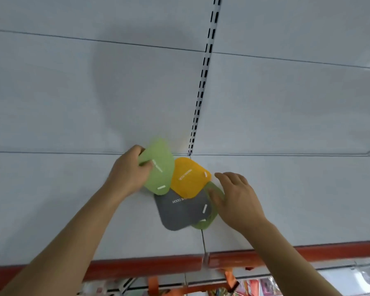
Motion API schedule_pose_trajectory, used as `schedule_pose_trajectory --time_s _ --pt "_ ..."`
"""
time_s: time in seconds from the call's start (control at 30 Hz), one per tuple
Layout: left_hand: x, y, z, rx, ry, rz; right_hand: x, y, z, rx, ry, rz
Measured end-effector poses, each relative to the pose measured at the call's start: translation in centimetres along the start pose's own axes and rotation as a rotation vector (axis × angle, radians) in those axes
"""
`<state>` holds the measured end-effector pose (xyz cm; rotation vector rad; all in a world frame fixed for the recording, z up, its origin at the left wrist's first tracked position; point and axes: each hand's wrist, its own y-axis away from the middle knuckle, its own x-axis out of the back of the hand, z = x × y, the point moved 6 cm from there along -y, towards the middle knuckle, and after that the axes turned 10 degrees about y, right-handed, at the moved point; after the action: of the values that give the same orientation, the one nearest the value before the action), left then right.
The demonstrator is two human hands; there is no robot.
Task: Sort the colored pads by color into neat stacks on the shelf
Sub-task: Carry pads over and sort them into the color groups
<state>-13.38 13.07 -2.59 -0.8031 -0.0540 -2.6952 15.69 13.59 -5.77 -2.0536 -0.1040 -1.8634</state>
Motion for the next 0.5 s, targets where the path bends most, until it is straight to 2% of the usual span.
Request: schedule_pose_trajectory --time_s 0.17,0.37,0.5 --pt "3.1 0.9 -2.9 0.045 -0.064 -0.002 -0.9 -2.4 -2.5 -0.07 -0.043 -0.189" --pt "2.5 2.8 -4.4 0.144 0.138 -0.047 -1.5 -5.8 -2.5 -0.154 -0.042 -0.418" --pt "2.8 3.0 -4.4 0.12 0.085 -0.028 -1.9 -7.4 -1.8 -0.228 -0.179 -0.54"
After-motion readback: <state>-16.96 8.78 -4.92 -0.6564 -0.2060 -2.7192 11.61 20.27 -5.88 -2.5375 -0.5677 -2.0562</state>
